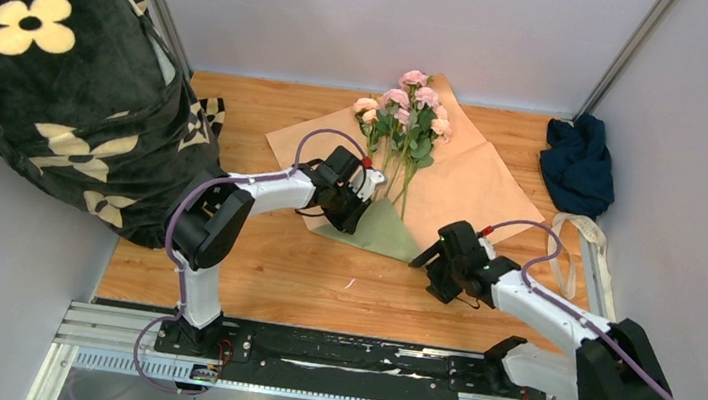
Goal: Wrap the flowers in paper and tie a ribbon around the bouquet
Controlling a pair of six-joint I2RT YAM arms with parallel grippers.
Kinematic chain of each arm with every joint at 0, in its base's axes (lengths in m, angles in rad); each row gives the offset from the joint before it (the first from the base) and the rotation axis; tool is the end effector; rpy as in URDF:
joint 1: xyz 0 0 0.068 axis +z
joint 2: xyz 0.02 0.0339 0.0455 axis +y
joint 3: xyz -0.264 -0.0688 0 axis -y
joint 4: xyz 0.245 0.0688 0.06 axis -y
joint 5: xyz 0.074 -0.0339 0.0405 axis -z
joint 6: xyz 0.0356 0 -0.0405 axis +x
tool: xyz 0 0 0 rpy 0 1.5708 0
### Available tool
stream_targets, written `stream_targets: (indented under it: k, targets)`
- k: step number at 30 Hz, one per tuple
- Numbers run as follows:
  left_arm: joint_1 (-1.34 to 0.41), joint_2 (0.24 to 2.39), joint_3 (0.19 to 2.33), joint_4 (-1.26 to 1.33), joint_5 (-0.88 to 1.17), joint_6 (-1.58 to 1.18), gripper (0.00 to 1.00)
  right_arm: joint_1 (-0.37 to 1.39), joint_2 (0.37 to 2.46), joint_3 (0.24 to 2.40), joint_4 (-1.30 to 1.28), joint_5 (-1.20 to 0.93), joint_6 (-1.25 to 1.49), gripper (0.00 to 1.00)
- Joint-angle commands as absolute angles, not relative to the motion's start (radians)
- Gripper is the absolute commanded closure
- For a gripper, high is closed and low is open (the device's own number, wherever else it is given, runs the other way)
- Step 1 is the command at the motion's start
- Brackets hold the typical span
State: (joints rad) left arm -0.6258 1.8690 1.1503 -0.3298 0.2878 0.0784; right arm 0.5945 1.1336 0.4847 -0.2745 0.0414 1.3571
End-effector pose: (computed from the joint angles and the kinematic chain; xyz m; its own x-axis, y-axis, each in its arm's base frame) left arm 0.2984 -0.2281 0.1560 -0.6473 0.5605 -0.5166 0.7294 0.6523 -0.2062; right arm 0.1713 0.1140 0.1650 -0.6668 0.7278 -0.1602 0.5315 0.6151 0.5824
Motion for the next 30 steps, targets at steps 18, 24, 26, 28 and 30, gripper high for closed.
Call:
stream_targets:
  k: [18,24,26,28,30]
  targets:
    - [-0.637,1.904,1.096,-0.424,0.295,0.071,0.73,0.563,1.333,0.429,-0.142,0.181,1.516,0.66]
    - [-0.637,1.891,1.108,-0.435,0.292,0.072,0.73,0.548,1.323,0.428,-0.159,0.215,1.449,1.0]
    - [-0.639,1.858,1.131,-0.464,0.318,0.074,0.72,0.548,1.324,0.478,-0.203,0.237,1.364,1.0]
    - [-0.64,1.801,1.166,-0.477,0.348,0.081,0.69,0.549,1.331,0.533,-0.254,0.251,1.3,1.0]
    - [-0.649,1.755,1.205,-0.495,0.362,0.098,0.67,0.551,1.327,0.562,-0.273,0.255,1.262,1.0]
